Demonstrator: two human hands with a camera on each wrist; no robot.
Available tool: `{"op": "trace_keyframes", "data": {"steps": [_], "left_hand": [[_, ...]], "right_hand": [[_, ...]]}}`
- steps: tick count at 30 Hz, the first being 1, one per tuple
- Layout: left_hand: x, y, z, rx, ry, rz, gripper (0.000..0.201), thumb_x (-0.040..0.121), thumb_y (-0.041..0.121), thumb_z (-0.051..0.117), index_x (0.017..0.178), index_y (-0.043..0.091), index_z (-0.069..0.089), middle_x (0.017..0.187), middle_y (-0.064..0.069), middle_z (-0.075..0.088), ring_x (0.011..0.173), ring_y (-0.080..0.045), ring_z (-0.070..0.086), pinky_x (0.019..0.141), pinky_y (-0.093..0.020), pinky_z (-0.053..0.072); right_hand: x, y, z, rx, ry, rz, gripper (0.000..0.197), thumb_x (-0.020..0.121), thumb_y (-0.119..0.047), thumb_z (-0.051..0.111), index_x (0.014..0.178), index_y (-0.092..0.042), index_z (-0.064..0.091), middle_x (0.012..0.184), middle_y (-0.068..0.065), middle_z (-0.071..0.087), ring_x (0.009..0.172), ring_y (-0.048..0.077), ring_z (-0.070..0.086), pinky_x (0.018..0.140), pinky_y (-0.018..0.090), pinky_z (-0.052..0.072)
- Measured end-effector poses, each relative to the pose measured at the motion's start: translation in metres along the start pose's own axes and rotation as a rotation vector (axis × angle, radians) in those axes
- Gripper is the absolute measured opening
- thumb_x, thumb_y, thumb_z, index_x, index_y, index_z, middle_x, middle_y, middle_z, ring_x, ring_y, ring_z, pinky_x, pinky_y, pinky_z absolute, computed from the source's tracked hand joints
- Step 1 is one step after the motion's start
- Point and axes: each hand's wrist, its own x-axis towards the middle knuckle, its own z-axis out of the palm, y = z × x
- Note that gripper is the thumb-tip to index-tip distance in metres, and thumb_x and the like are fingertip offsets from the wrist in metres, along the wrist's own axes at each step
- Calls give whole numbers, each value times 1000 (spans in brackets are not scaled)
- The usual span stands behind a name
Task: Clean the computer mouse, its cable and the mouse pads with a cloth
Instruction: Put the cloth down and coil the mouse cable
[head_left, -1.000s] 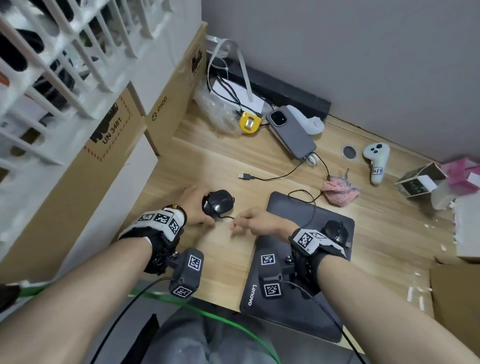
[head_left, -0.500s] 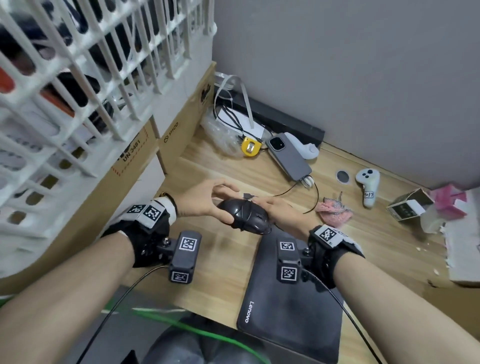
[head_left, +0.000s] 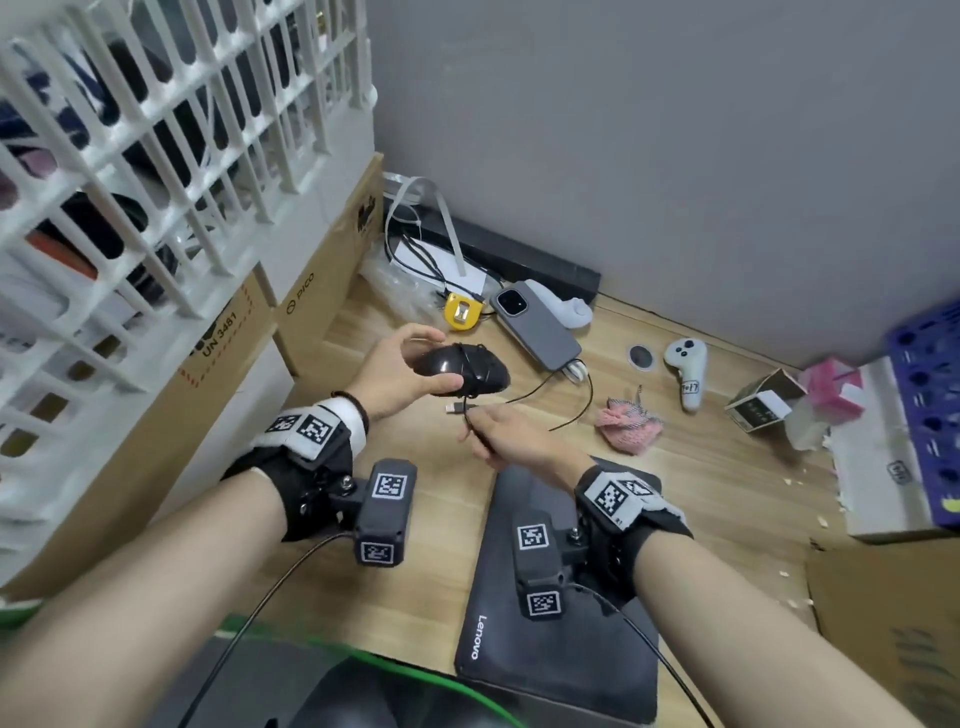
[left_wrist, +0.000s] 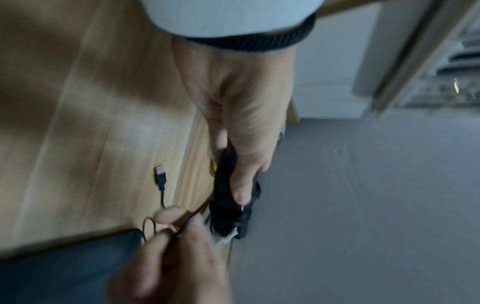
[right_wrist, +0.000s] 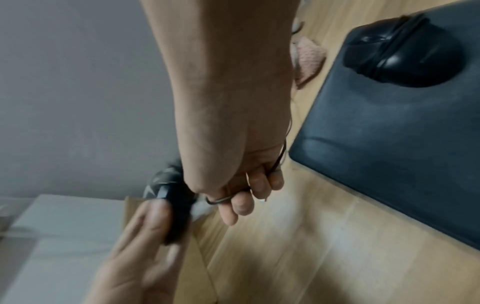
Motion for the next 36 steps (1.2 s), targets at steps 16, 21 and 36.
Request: {"op": "trace_keyframes", "data": {"steps": [16, 21, 36], "left_hand": [[-18, 19, -13, -455, -581, -65, 59, 63, 15, 85, 75, 15, 27, 66, 12, 59, 60, -2, 61, 55, -13, 49], [-8, 13, -12, -423, -128, -86, 40, 81, 0, 68, 71, 21, 35, 78, 8, 66, 86, -15, 65, 70, -21, 54], [2, 13, -3, 509, -425, 35, 39, 70, 11, 81, 73, 20, 43, 86, -3, 65, 85, -26, 60, 77, -34, 48]], "right_hand": [[-16, -1, -41, 50, 92, -65, 31, 96, 4, 39, 72, -15, 45, 65, 1, 38, 57, 9, 34, 54, 19, 32], [-14, -4, -22, 90, 28, 25, 25, 104, -24, 34, 81, -16, 42, 57, -5, 35, 47, 9, 29, 43, 19, 31], [-40, -48, -71, -179, 191, -107, 36, 96, -39, 54, 70, -16, 57, 53, -7, 28, 48, 10, 22, 46, 21, 21]]}}
